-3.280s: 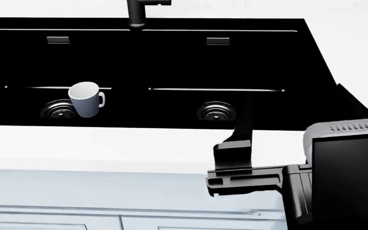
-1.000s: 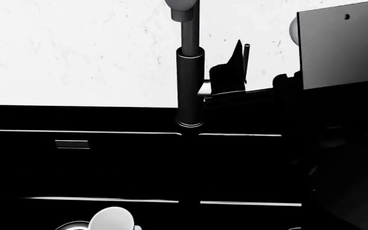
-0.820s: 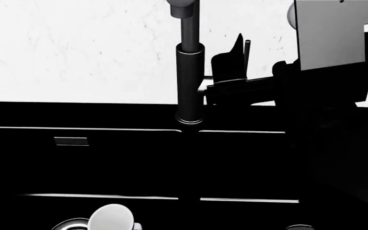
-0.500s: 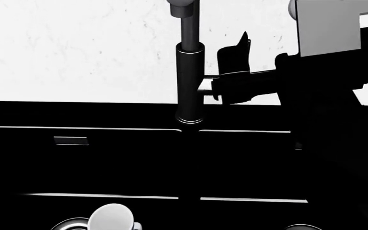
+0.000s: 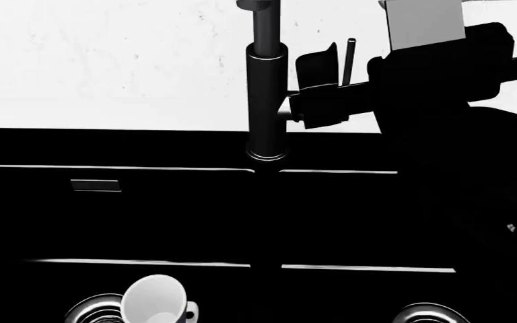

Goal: Turn on the sink faucet.

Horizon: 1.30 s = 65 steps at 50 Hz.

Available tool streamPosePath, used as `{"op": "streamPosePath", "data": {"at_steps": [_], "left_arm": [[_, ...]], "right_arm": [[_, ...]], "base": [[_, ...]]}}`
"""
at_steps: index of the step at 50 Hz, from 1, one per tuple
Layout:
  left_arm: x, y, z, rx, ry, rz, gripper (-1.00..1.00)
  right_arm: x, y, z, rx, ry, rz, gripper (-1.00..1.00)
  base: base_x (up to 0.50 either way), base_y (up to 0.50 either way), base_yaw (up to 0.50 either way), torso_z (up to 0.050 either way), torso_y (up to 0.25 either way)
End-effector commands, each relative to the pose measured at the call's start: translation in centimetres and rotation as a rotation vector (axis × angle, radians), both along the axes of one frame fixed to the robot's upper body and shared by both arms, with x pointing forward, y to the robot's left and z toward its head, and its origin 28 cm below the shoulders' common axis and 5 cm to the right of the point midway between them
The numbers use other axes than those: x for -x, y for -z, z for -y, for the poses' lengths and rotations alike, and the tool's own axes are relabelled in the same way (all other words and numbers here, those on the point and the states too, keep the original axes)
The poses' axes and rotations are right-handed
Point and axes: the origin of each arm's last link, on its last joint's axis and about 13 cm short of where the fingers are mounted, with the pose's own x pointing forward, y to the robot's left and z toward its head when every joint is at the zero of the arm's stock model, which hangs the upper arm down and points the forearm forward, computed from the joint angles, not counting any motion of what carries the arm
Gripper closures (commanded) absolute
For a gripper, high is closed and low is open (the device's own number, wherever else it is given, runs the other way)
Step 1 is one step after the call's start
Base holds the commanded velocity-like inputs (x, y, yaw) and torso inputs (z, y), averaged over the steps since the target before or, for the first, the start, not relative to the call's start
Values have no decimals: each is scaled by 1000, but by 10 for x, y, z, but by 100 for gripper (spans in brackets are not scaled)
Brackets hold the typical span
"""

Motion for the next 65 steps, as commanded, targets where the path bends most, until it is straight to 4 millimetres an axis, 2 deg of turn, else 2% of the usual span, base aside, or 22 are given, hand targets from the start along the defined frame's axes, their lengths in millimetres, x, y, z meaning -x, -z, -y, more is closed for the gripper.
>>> {"op": "streamPosePath", "data": {"at_steps": [1, 38, 65], "left_arm": [[3, -1, 0, -2, 9, 8, -100], [17, -8, 2, -5, 45, 32, -100], [17, -3, 6, -11, 64, 26, -100]], "right_arm": [[-9, -1, 0, 12, 10, -19, -100], [-23, -23, -2, 33, 18, -8, -100], [-46, -34, -5, 21, 17, -10, -100]], "base": [[0, 0, 0, 41, -133], [0, 0, 0, 39, -117], [0, 0, 0, 1, -1]]}}
